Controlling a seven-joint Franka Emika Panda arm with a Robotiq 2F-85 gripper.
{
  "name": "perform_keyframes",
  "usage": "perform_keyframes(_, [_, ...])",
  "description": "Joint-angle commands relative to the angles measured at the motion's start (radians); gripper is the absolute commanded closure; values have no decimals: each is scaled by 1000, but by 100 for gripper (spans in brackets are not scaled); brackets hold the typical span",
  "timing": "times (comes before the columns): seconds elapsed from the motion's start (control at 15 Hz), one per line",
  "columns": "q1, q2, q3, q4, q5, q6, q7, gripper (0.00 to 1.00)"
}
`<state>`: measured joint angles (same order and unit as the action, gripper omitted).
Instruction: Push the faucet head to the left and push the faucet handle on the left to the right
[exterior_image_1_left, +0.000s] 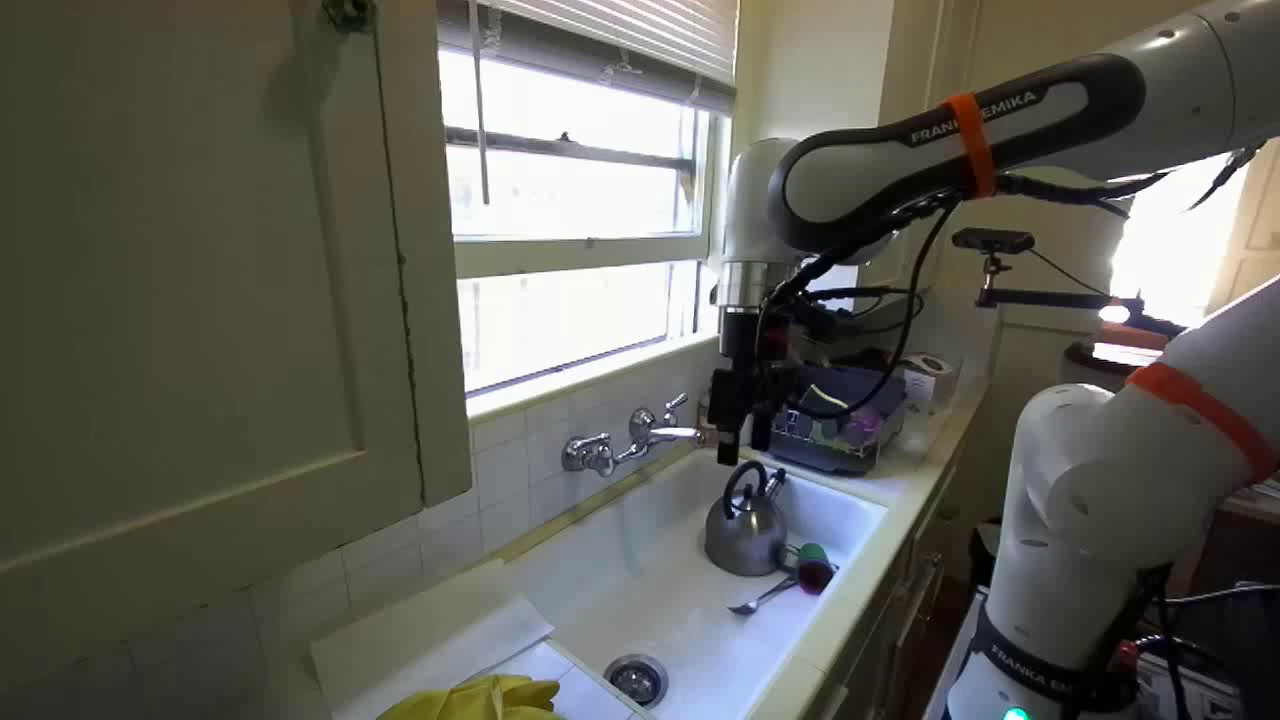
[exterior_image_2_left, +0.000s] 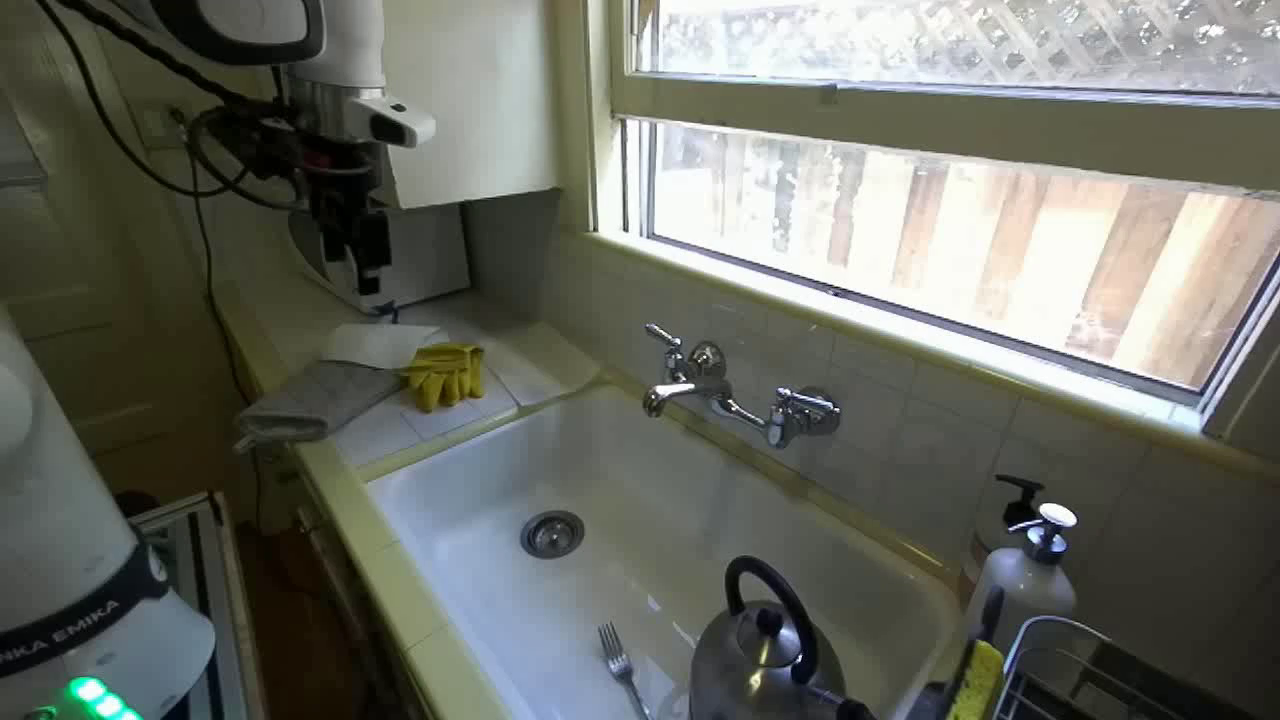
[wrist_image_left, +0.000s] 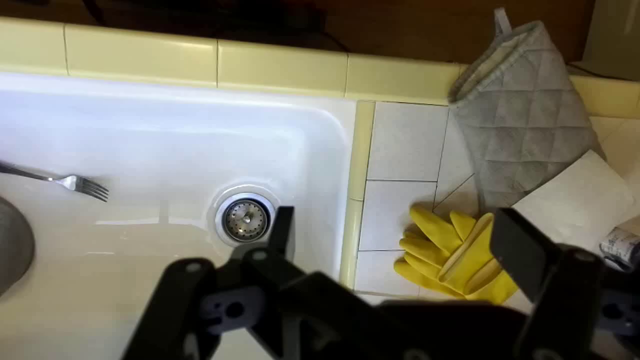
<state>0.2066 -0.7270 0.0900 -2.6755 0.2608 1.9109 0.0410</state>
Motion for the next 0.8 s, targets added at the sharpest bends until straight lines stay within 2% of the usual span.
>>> perform_keyframes(0.0, [-12,0,10,2,6,-4,-7,0])
perform_keyframes(0.67, [-12,0,10,2,6,-4,-7,0])
perform_keyframes(0.73, [-61,9,28,-12,2,75,81,0])
